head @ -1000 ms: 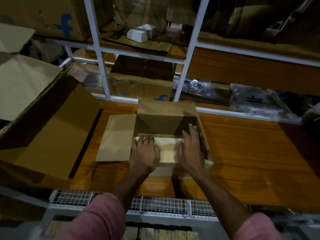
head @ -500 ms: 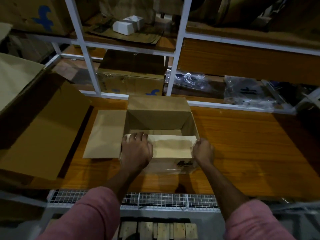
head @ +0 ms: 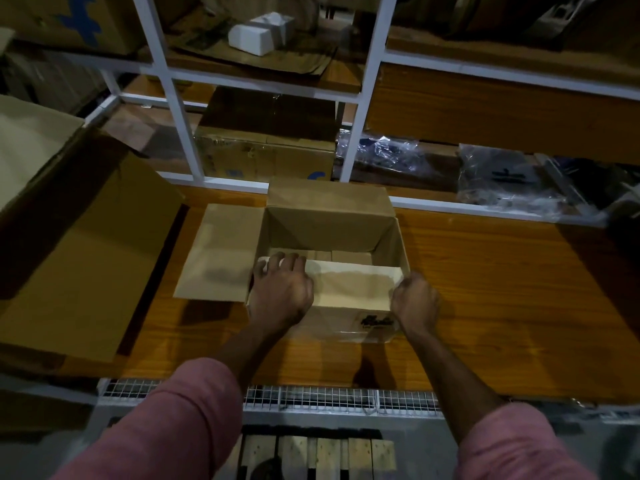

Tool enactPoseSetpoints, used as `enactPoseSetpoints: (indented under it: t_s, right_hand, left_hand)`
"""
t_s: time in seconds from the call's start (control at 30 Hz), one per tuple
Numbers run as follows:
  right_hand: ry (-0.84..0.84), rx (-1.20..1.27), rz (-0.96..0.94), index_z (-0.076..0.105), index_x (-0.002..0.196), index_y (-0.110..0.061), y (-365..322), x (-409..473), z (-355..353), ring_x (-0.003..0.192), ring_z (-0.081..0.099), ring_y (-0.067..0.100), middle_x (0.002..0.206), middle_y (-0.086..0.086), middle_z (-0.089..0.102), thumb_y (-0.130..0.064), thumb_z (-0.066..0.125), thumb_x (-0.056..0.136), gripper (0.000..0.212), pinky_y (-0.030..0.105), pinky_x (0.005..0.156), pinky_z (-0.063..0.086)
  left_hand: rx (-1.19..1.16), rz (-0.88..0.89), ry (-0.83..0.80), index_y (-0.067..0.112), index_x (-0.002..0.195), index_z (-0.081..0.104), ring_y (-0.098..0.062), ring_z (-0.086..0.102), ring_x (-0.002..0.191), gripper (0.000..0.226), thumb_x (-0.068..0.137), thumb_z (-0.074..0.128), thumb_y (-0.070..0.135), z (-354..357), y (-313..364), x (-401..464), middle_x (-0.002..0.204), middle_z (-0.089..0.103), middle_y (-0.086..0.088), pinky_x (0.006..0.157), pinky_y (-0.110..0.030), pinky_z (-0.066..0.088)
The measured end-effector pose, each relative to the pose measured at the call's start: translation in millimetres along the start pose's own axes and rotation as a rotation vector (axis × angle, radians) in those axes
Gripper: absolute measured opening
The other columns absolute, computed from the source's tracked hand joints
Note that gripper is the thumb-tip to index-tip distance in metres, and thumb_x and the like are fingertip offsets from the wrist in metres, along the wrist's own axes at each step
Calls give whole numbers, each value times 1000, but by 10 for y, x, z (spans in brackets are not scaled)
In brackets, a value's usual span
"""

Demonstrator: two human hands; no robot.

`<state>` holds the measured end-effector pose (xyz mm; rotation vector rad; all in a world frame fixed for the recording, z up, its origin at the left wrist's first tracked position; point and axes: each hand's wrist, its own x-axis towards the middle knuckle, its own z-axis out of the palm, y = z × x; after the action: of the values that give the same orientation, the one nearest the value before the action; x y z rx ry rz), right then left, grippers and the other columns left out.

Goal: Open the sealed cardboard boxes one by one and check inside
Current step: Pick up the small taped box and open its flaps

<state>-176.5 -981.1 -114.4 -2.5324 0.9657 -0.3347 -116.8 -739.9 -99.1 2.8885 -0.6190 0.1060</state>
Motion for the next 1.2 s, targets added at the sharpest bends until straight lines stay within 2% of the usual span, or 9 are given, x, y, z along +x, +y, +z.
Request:
enactPoseSetpoints:
  t_s: [0.2, 0.3, 0.43, 0.5, 0.67, 0.8, 0.93, 1.1, 1.2]
  right_hand:
    - [-7, -187, -217, 56, 127, -5, 31, 11, -146, 120, 54, 33, 130, 17, 58, -24, 55, 95, 38, 47, 102, 48]
    - [39, -152, -389, 56, 128, -7, -164, -19, -326, 129, 46, 32, 136, 16, 55, -25, 49, 99, 35, 48, 113, 36]
    - [104, 69, -540, 63, 98, -15, -705, 17, -839, 90, 57, 24, 92, 4, 63, -30, 39, 108, 30, 45, 87, 45]
    - [-68, 132, -555, 65, 97, -11, -937, 106, -1089, 82, 59, 24, 88, 7, 66, -29, 39, 109, 34, 39, 73, 45]
    - [-722, -12, -488, 71, 107, -5, -955, 106, -1127, 109, 63, 30, 114, 13, 70, -6, 47, 101, 24, 48, 99, 51]
    - [-965, -204, -448, 63, 132, -18, -579, -182, -877, 117, 58, 18, 129, -1, 62, -18, 57, 98, 35, 38, 101, 50]
    - [-880, -137, -452, 65, 125, -19, -240, -384, -655, 102, 64, 20, 113, 2, 68, -20, 66, 96, 28, 39, 89, 56]
    - [-610, -145, -428, 66, 115, -29, -140, -536, -460, 96, 59, 13, 96, -11, 66, -19, 56, 100, 20, 49, 110, 32]
    - [-439, -229, -482, 64, 110, -33, -152, -641, -353, 101, 60, 17, 92, -15, 60, -15, 63, 94, 24, 40, 94, 31]
  left_hand:
    - [-20, 53, -282, 13, 152, 30, -34, 27, 149, 64, 104, 24, 56, -202, 22, 284, 156, 41, -14, 121, -61, 9]
    - [-107, 60, -163, 15, 132, 50, -31, 54, 124, 46, 104, 36, 49, -433, 89, 402, 132, 59, -13, 113, -58, 35]
    - [-112, 135, 93, 16, 104, 59, -26, 62, 76, 24, 105, 42, 33, -968, 368, 493, 89, 63, -4, 74, -44, 57]
    - [-84, 157, -47, 15, 107, 61, -24, 62, 79, 15, 103, 50, 23, -1157, 512, 495, 93, 64, -5, 74, -44, 58]
    - [-156, 193, -456, 16, 122, 63, -20, 62, 97, 24, 101, 58, 25, -1027, 613, 188, 116, 65, -6, 82, -35, 52]
    - [-203, 166, -586, 15, 132, 56, -24, 56, 113, 40, 100, 58, 39, -622, 496, -123, 132, 58, -8, 92, -38, 48]
    - [-289, 105, -587, 19, 127, 58, -18, 55, 104, 32, 100, 61, 34, -400, 318, -330, 126, 61, -6, 91, -38, 48]
    - [-126, 105, -405, 21, 125, 55, -20, 56, 105, 23, 104, 50, 30, -318, 210, -440, 114, 64, -2, 102, -41, 36]
    - [-96, 123, -290, 22, 123, 56, -18, 56, 91, 22, 106, 45, 31, -213, 210, -460, 95, 61, 3, 103, -41, 36]
